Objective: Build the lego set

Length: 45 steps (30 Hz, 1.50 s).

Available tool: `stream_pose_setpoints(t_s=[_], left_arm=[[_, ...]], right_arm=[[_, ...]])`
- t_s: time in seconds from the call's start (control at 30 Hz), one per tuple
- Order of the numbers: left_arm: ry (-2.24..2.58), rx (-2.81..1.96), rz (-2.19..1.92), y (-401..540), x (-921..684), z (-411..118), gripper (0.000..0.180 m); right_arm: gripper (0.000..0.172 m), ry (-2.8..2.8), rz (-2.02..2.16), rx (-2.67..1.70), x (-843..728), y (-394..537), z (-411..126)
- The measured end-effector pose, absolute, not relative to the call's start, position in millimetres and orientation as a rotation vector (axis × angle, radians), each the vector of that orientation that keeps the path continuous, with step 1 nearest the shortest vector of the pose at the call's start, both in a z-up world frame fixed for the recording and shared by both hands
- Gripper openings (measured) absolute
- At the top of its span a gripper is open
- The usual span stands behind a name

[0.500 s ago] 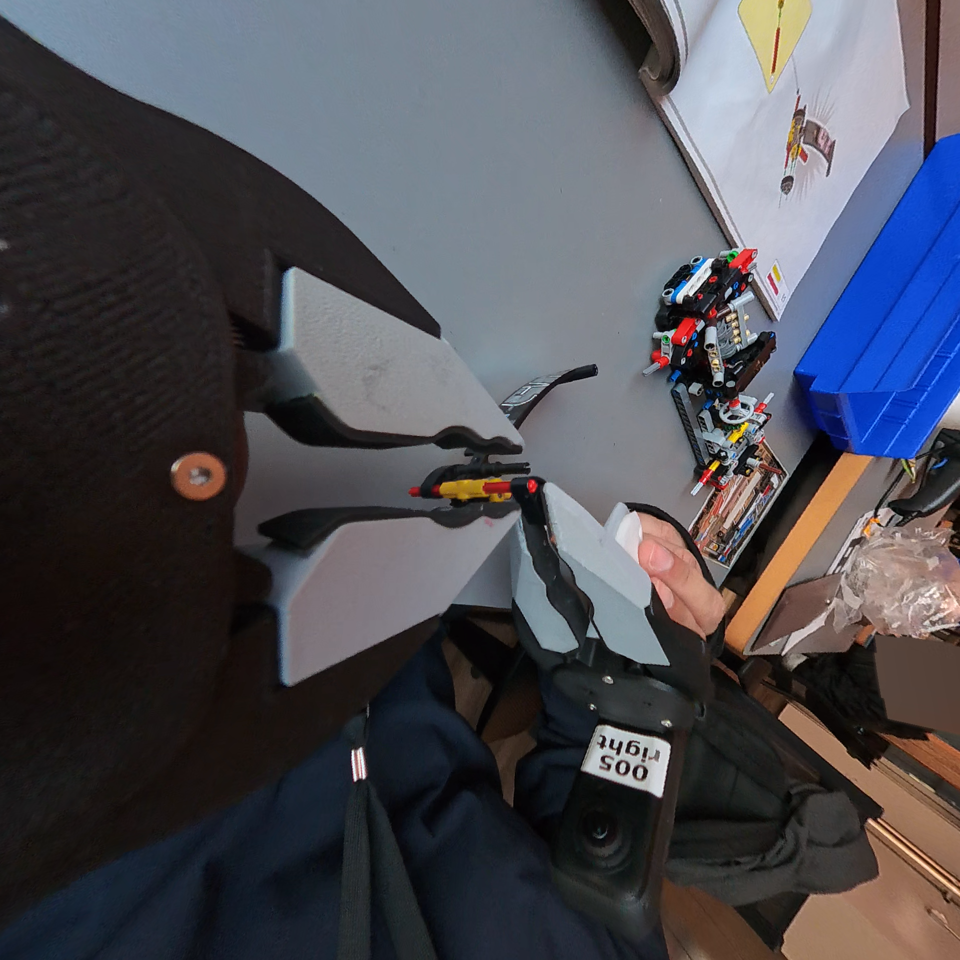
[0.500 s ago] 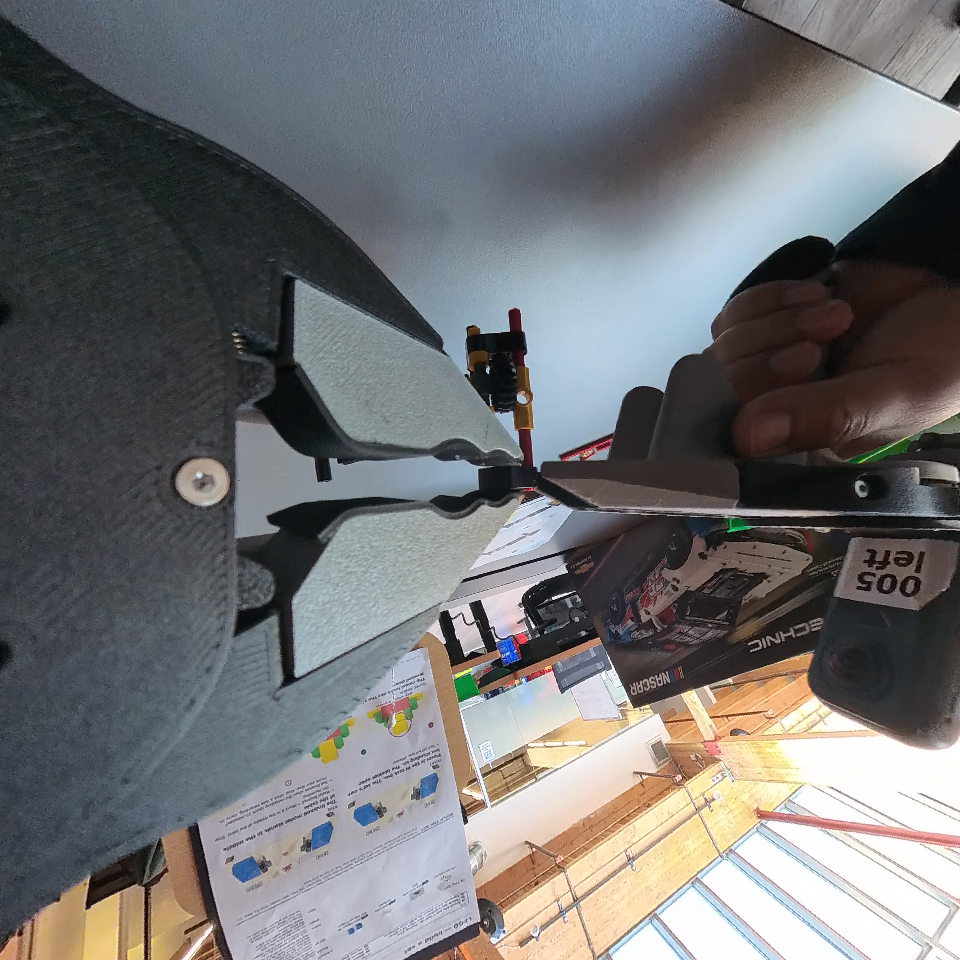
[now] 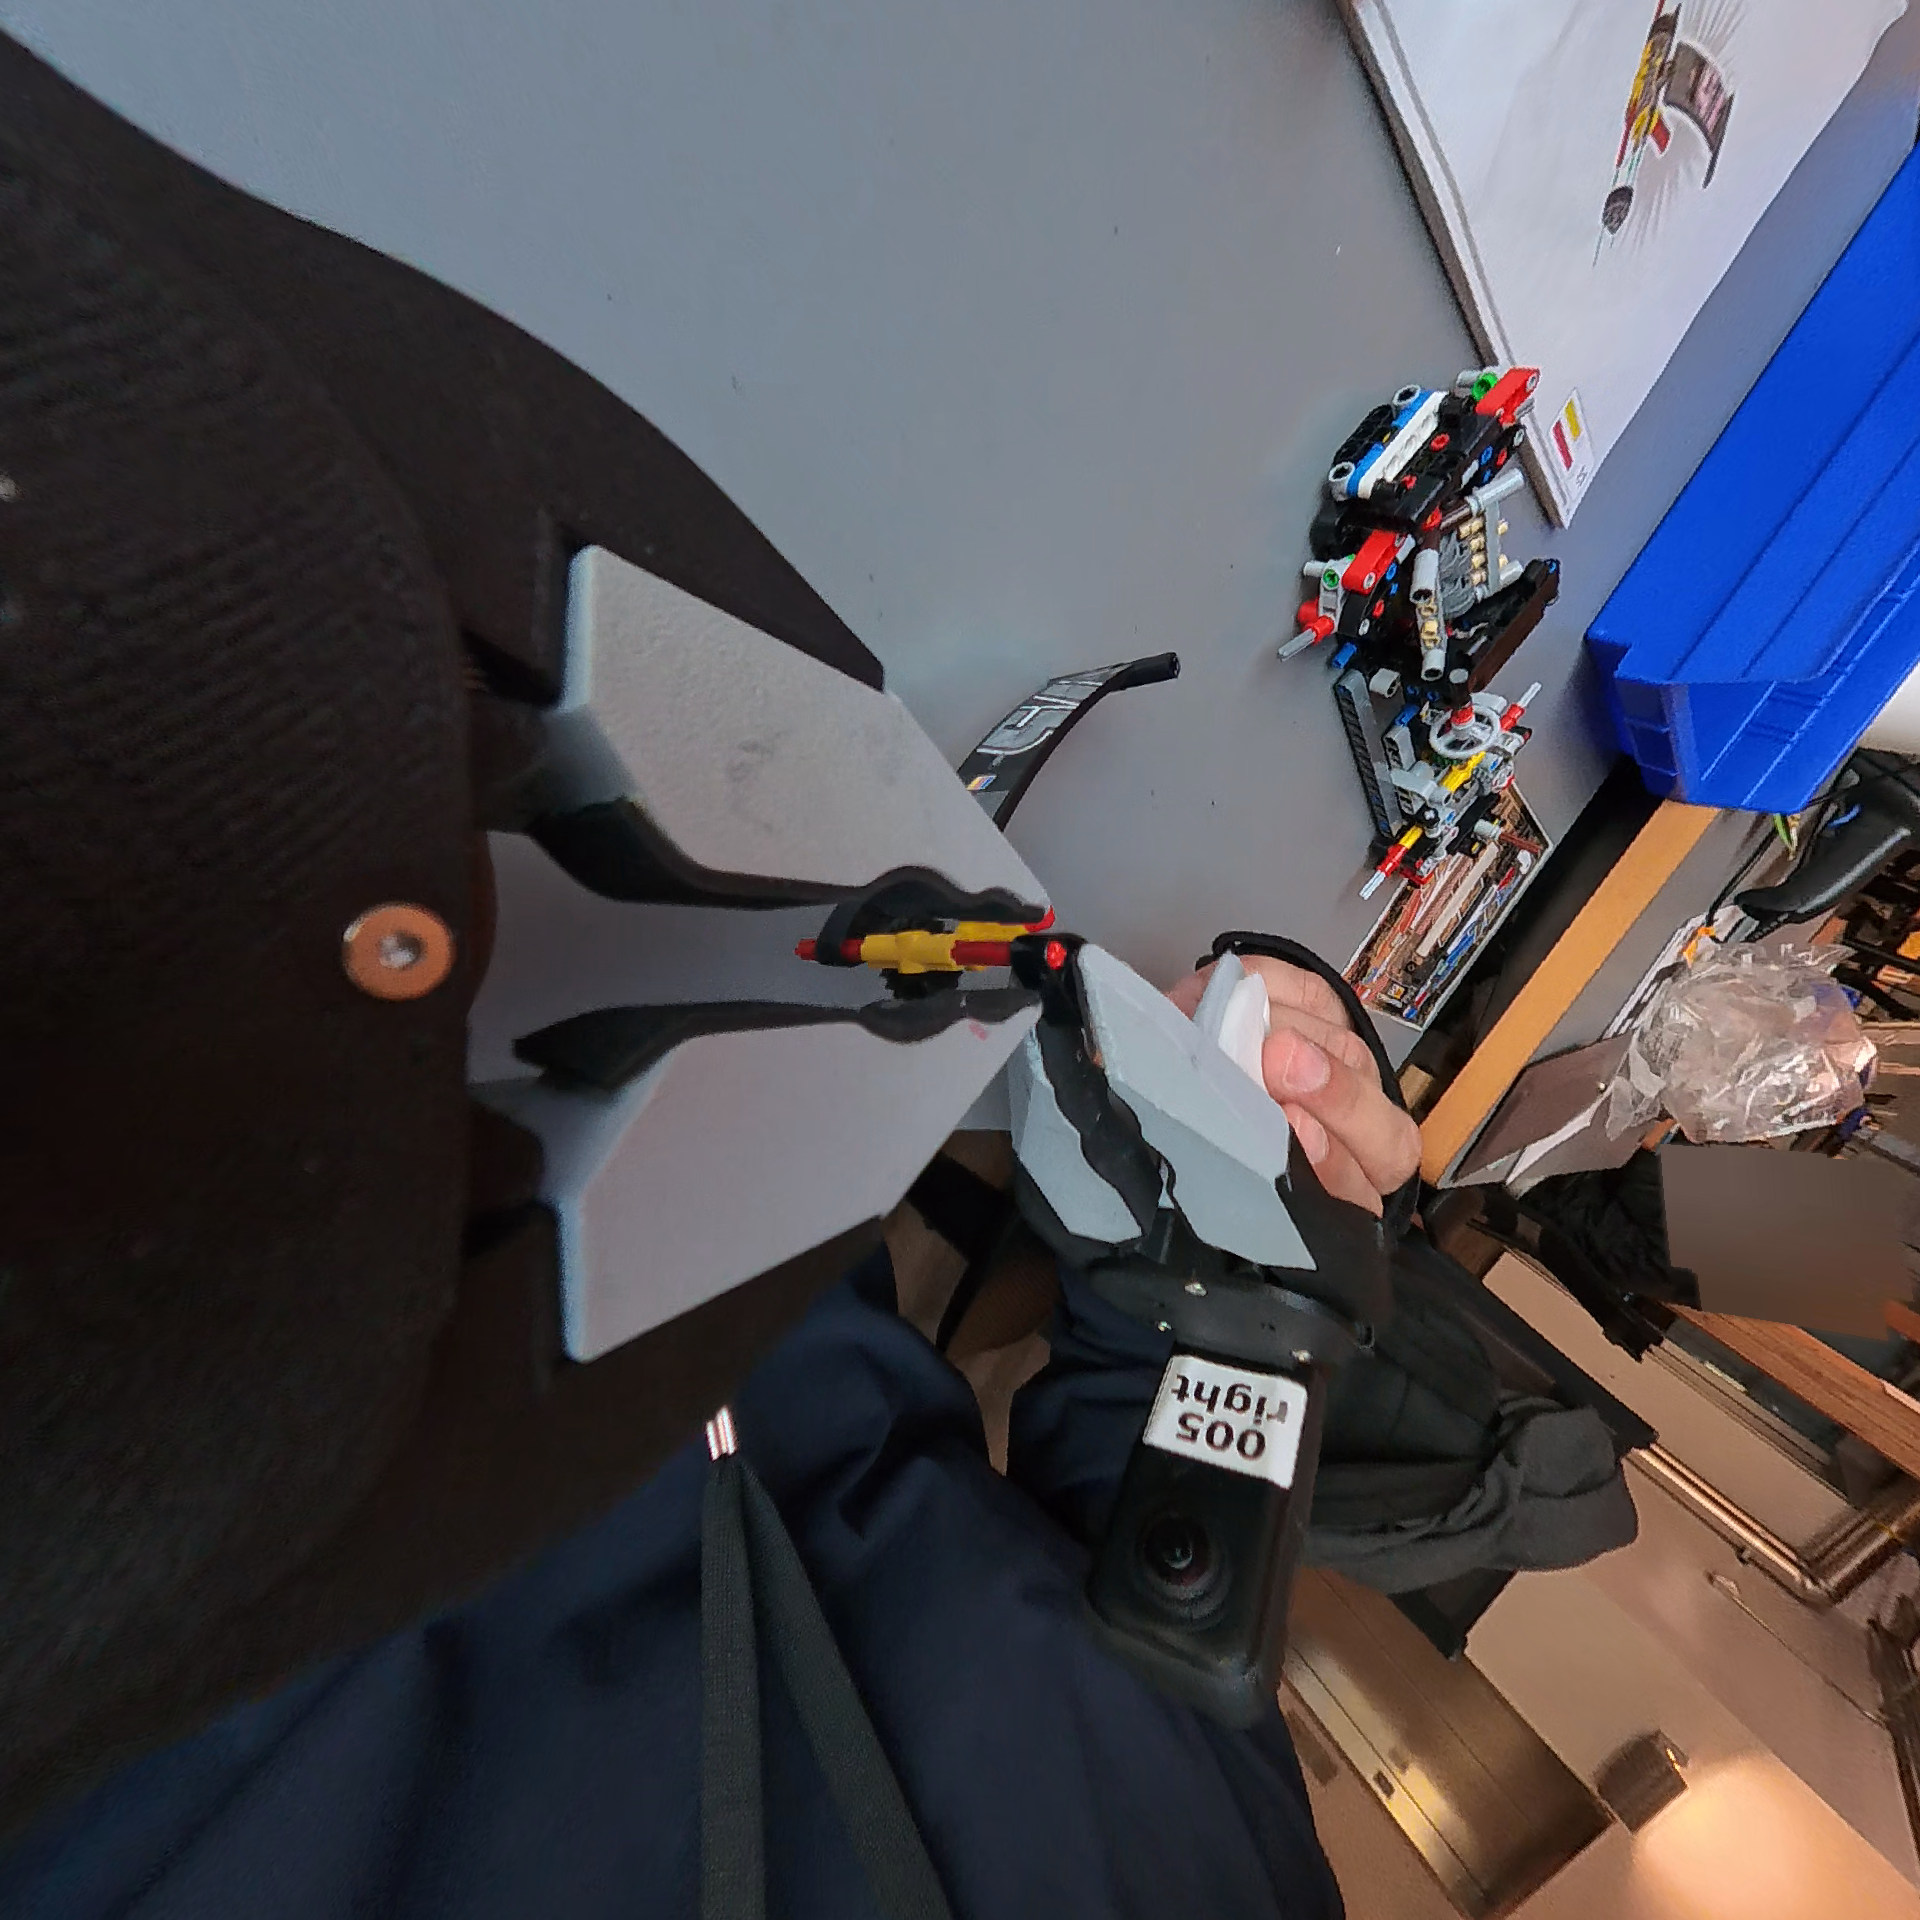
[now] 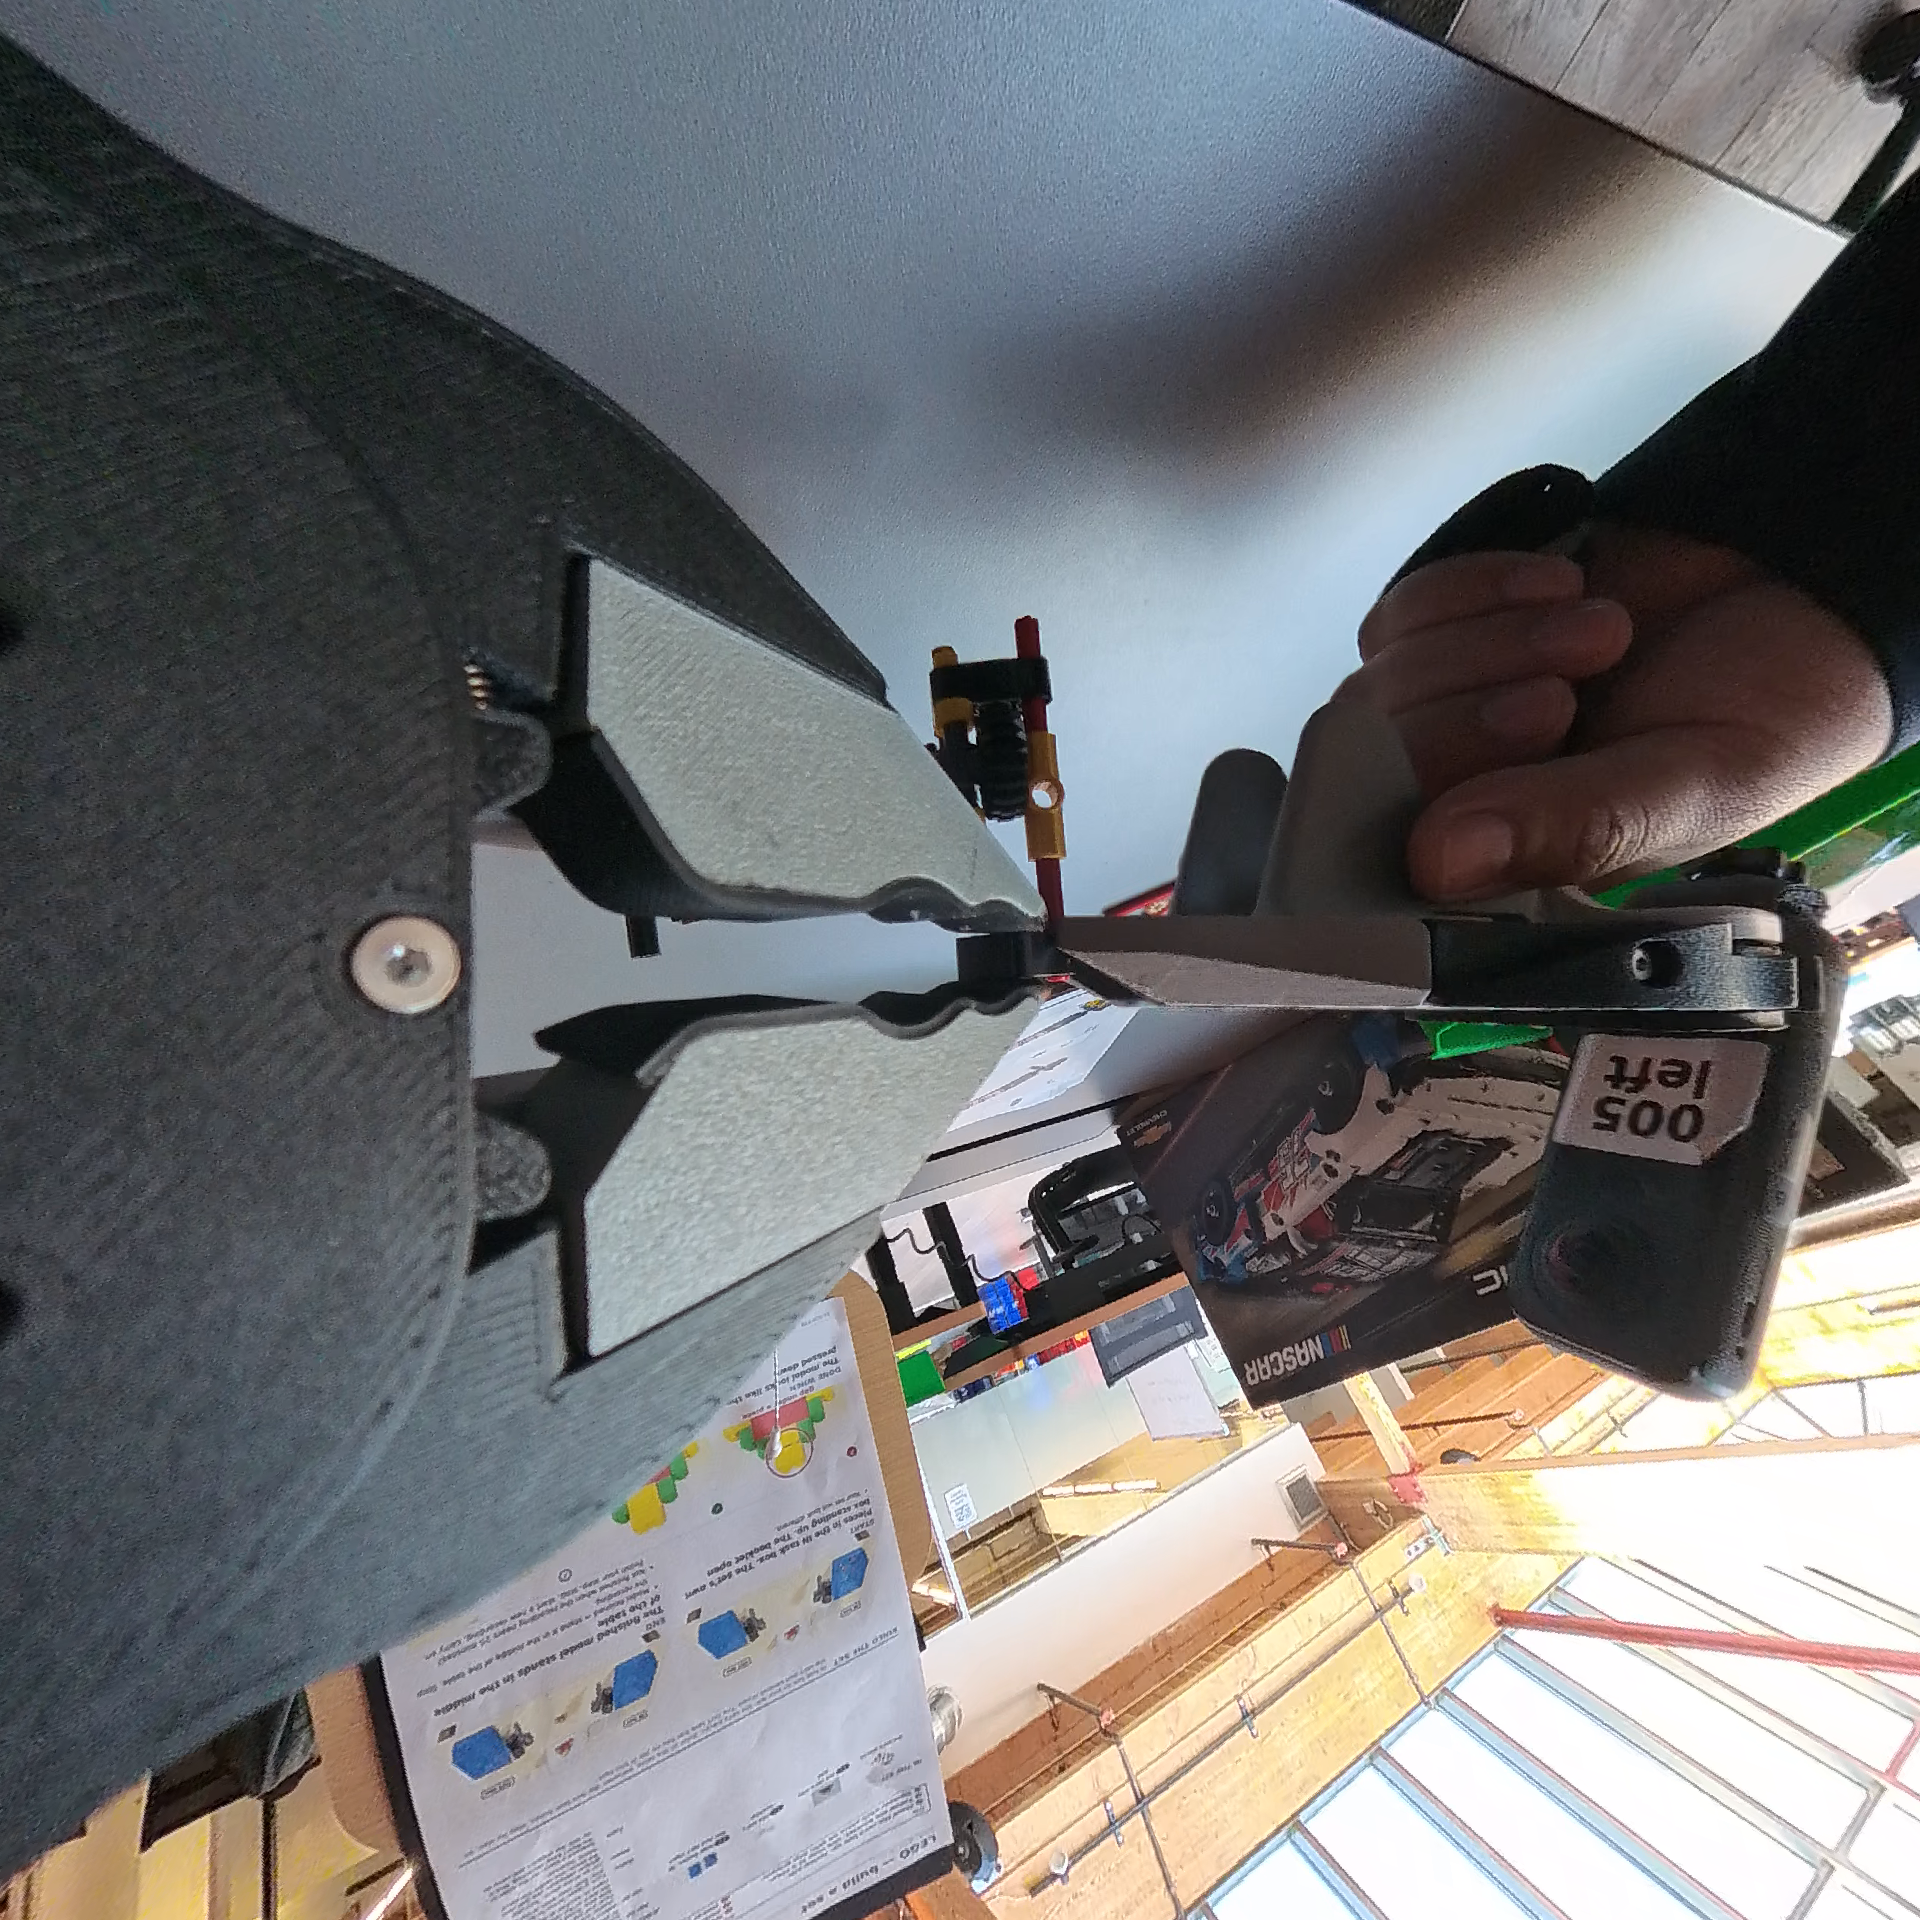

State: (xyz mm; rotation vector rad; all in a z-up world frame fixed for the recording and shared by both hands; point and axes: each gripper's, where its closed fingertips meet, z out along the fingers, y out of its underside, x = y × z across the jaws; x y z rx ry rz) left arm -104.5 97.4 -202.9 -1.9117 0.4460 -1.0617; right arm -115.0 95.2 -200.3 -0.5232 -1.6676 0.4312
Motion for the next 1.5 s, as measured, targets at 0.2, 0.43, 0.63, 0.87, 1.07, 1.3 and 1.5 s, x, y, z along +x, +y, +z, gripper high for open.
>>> stream_pose_setpoints(t_s=[0.2, 0.43, 0.63, 0.87, 1.07, 1.3, 1.5], left_arm=[[0.457, -1.9, -1.085, 96.0, -102.3, -202.6, 0.008], [0.497, -1.905, -0.974, 96.3, -103.7, -204.8, 0.007], [0.509, -1.933, -0.894, 96.7, -103.6, -211.5, 0.007], [0.406, -1.939, -0.853, 95.5, -122.8, -213.0, 0.006], [0.23, -2.026, -0.769, 100.9, -154.7, -230.4, 0.007], [0.057, -2.151, -0.713, 90.3, -199.0, -255.4, 0.007], [0.01, -2.291, -0.603, 71.8, -225.2, -286.3, 0.007]], right_arm=[[0.006, -1.669, 0.437, -0.518, -113.9, 94.5, -200.5], [0.013, -1.679, 0.505, -0.56, -114.9, 95.5, -201.4], [0.027, -1.722, 0.736, -0.729, -113.4, 103.4, -206.5], [0.025, -1.767, 0.906, -0.948, -107.0, 121.5, -222.0], [0.024, -1.755, 1.048, -1.086, -102.4, 130.6, -222.2], [0.029, -1.83, 1.17, -1.134, -89.2, 118.9, -230.1], [0.035, -1.906, 1.138, -1.183, -88.3, 110.3, -248.3]])
